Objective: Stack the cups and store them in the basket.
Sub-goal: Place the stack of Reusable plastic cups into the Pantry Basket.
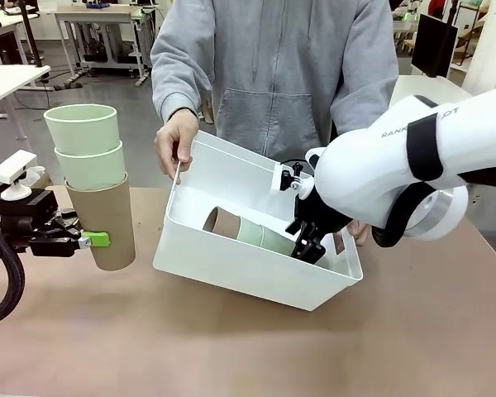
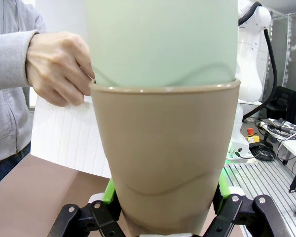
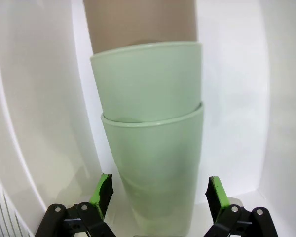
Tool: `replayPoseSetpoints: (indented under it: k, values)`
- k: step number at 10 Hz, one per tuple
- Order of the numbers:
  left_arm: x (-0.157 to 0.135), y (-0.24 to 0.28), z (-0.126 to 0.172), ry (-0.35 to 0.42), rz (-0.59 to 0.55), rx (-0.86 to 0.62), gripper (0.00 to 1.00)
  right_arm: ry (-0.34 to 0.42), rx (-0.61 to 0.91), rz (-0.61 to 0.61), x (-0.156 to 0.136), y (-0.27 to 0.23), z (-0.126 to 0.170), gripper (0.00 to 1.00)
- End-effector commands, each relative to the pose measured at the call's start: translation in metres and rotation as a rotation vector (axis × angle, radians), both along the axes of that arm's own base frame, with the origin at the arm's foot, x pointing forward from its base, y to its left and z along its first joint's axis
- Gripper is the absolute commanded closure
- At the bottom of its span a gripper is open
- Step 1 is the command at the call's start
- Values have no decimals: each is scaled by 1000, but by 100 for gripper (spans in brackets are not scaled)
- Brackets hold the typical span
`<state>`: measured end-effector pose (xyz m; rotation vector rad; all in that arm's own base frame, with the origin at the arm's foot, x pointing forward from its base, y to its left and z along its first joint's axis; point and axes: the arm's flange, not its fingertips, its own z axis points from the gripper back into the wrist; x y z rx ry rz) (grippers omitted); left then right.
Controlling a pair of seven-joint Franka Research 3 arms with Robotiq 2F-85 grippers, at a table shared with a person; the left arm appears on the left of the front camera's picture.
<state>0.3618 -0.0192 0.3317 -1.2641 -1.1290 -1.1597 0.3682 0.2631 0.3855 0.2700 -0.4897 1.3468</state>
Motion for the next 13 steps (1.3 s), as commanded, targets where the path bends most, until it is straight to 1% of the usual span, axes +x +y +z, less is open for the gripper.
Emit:
replayPoseSetpoints:
  k: [1,3,5,6,8,9,10,11,12,13]
  values:
    - [0,0,6,1,5,-15,15,-1,66,-4,-13,-22,31,0]
    - [0,0,6,1,5,-15,15,22,131,-8,-27,-54,69,0]
    - [0,0,6,1,5,-15,15,33,240,-19,-32,-98,116,0]
    - [0,0,6,1,5,-15,15,33,313,-26,-38,-129,138,0]
    - [0,0,6,1,5,-15,15,14,520,-34,-41,-197,174,0]
    - [0,0,6,1,5,-15,15,17,598,-14,-40,-224,184,0]
    - [0,0,6,1,5,-15,15,26,679,-7,-28,-249,190,0]
    - [0,0,6,1,5,-15,15,11,710,-21,-22,-264,190,0]
    - [0,0,6,1,5,-15,15,8,738,-41,-15,-283,184,0]
    - [0,0,6,1,5,-15,15,-17,761,-33,-11,-290,181,0]
